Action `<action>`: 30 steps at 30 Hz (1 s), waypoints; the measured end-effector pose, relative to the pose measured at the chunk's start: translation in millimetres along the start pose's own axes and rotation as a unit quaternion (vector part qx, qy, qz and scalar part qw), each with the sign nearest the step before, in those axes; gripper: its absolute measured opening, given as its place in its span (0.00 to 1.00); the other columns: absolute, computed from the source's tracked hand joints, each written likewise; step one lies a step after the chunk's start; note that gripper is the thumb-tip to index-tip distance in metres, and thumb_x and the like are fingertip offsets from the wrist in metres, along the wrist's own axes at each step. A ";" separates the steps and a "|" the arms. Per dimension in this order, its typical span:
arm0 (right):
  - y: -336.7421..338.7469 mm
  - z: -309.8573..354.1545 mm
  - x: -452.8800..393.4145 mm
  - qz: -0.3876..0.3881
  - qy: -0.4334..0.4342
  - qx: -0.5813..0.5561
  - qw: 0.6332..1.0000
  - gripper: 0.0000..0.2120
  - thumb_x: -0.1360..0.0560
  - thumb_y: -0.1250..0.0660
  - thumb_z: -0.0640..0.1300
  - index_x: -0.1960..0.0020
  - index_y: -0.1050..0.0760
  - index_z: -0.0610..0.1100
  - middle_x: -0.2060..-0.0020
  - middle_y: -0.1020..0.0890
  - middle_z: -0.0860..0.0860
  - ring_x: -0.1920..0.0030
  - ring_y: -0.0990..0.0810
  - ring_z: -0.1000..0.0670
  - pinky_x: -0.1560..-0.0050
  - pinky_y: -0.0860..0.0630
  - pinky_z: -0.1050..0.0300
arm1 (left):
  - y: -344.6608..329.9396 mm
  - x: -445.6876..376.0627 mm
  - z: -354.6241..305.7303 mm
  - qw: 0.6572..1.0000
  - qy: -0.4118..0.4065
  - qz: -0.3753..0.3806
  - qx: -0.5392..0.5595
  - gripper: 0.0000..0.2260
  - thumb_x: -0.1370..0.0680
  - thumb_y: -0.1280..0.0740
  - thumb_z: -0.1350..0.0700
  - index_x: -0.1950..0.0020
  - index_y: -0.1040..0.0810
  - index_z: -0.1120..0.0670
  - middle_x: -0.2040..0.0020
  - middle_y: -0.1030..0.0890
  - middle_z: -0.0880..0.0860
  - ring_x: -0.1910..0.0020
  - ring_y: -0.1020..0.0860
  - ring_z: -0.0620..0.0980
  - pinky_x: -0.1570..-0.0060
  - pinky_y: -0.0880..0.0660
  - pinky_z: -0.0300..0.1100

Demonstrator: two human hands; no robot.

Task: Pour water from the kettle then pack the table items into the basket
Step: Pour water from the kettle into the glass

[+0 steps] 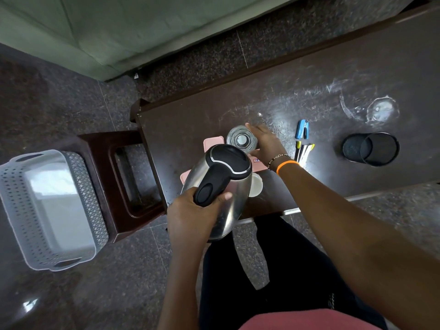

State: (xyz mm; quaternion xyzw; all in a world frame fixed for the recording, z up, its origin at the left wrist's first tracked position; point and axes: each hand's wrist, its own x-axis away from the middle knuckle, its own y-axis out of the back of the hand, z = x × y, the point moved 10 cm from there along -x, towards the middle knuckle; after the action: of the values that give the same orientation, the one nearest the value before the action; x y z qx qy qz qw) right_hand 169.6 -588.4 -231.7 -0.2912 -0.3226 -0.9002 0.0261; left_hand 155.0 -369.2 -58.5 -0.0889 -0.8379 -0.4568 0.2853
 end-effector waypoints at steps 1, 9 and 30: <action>-0.6 -0.4 -0.2 0.002 -0.002 -0.006 1.000 0.37 0.32 0.30 0.33 0.27 0.39 0.45 0.31 0.32 0.43 0.35 0.28 0.41 0.37 0.28 0.48 | -0.3 -0.6 -1.1 1.000 -0.002 0.002 -0.002 0.22 0.41 0.24 0.39 0.75 0.30 0.52 0.80 0.29 0.45 0.76 0.29 0.45 0.72 0.35 0.38; -0.6 -2.9 -1.5 0.001 0.000 -0.019 1.000 0.36 0.32 0.30 0.34 0.28 0.38 0.46 0.33 0.31 0.42 0.37 0.27 0.40 0.38 0.28 0.49 | -4.3 -3.2 -5.3 1.000 0.002 0.017 -0.015 0.20 0.40 0.24 0.39 0.72 0.28 0.52 0.77 0.27 0.46 0.73 0.26 0.46 0.71 0.33 0.38; -2.6 -9.5 -2.7 0.004 -0.024 0.019 1.000 0.36 0.31 0.29 0.40 0.28 0.39 0.50 0.33 0.30 0.45 0.38 0.25 0.40 0.41 0.25 0.43 | -3.1 -7.9 -7.5 0.999 0.004 0.028 -0.025 0.20 0.41 0.24 0.39 0.74 0.30 0.50 0.77 0.28 0.44 0.72 0.27 0.48 0.68 0.32 0.38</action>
State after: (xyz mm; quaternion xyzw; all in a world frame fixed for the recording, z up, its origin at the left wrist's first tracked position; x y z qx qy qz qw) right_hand 166.4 -592.4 -240.6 -0.3135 -0.3389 -0.8866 0.0280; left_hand 163.1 -376.2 -62.0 -0.1177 -0.8225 -0.4694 0.2989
